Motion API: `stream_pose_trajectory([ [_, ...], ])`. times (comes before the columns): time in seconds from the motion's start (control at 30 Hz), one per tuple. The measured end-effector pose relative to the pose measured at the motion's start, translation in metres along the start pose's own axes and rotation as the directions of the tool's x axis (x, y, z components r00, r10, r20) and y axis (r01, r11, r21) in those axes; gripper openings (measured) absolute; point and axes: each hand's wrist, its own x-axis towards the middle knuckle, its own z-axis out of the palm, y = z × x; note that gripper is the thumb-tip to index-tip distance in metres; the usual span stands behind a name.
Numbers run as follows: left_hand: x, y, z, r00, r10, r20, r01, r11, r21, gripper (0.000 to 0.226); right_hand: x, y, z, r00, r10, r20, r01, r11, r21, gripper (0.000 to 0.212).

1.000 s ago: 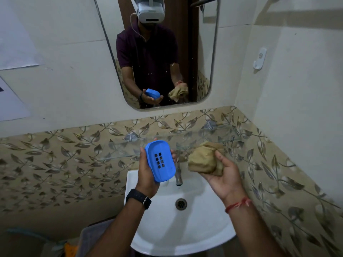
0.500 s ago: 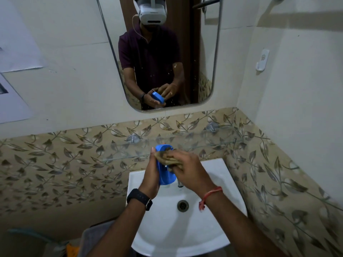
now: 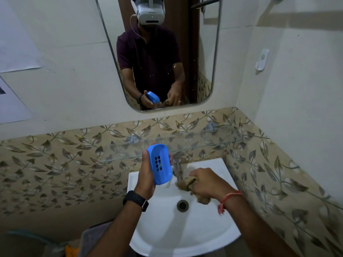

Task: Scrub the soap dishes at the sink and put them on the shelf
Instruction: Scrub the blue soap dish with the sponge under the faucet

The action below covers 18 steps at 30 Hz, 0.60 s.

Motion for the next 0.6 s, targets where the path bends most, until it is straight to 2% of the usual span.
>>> stream_pose_trajectory([
  [0.07, 0.001, 0.003, -0.006, 0.999, -0.033, 0.003, 0.033, 0.998, -0.052, 0.070, -0.003, 0.015, 0.001, 0.993, 0.096, -0.067, -0.093, 0.995, 0.044, 0.016],
  [0.13, 0.002, 0.001, -0.010, 0.997, -0.072, 0.000, 0.072, 0.992, -0.102, 0.072, -0.004, 0.016, -0.002, 0.981, 0.098, -0.167, -0.068, 0.981, 0.179, 0.018],
  [0.23, 0.001, -0.005, -0.011, 0.993, -0.112, 0.024, 0.115, 0.983, -0.143, 0.078, -0.002, -0.013, -0.006, 0.932, 0.007, -0.363, 0.142, 0.913, 0.383, 0.034],
  [0.3, 0.000, -0.008, -0.007, 0.993, -0.112, 0.039, 0.116, 0.984, -0.137, 0.077, 0.000, -0.039, -0.006, 0.898, -0.077, -0.432, 0.294, 0.837, 0.461, 0.041],
  [0.37, -0.001, -0.009, -0.001, 0.993, -0.098, 0.059, 0.103, 0.989, -0.102, 0.069, 0.004, -0.064, -0.001, 0.877, -0.162, -0.453, 0.378, 0.814, 0.441, 0.035],
  [0.5, -0.001, -0.012, 0.008, 0.990, -0.118, 0.075, 0.127, 0.984, -0.122, 0.054, 0.005, -0.092, 0.020, 0.864, -0.238, -0.443, 0.378, 0.888, 0.260, 0.023],
  [0.57, 0.002, -0.005, 0.005, 0.993, -0.091, 0.074, 0.103, 0.978, -0.182, 0.050, 0.001, -0.089, 0.022, 0.871, -0.313, -0.379, 0.426, 0.865, 0.266, 0.025],
  [0.6, 0.002, 0.001, 0.003, 0.993, -0.087, 0.077, 0.102, 0.971, -0.217, 0.051, -0.001, -0.084, 0.020, 0.887, -0.353, -0.297, 0.429, 0.869, 0.246, 0.032],
])
